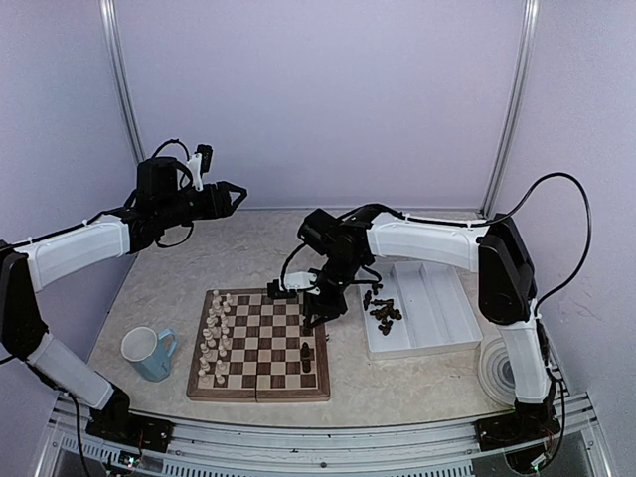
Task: Set up the chess pieces on the board
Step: Adjust the king at d8.
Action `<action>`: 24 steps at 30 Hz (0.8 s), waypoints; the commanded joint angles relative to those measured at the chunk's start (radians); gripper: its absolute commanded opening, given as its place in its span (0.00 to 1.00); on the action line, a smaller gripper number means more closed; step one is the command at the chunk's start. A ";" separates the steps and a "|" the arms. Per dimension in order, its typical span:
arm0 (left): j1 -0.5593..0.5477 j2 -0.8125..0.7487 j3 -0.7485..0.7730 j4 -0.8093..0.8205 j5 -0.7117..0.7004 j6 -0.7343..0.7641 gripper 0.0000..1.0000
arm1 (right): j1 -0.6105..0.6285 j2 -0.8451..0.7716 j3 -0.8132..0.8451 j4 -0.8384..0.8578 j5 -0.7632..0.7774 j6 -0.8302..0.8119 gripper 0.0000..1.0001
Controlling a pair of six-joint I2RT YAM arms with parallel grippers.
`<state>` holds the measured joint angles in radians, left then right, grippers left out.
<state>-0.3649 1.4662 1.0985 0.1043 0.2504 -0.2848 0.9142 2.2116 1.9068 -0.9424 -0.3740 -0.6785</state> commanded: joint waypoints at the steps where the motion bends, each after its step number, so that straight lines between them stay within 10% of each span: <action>1: 0.008 0.006 -0.003 0.012 0.008 0.004 0.65 | -0.003 0.024 0.039 0.000 -0.032 0.000 0.32; 24: 0.008 0.013 0.001 0.005 0.018 0.007 0.65 | -0.002 0.053 0.053 -0.004 -0.025 0.010 0.28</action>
<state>-0.3649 1.4685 1.0985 0.1040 0.2554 -0.2840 0.9142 2.2425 1.9347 -0.9405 -0.3882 -0.6655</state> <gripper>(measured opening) 0.653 0.281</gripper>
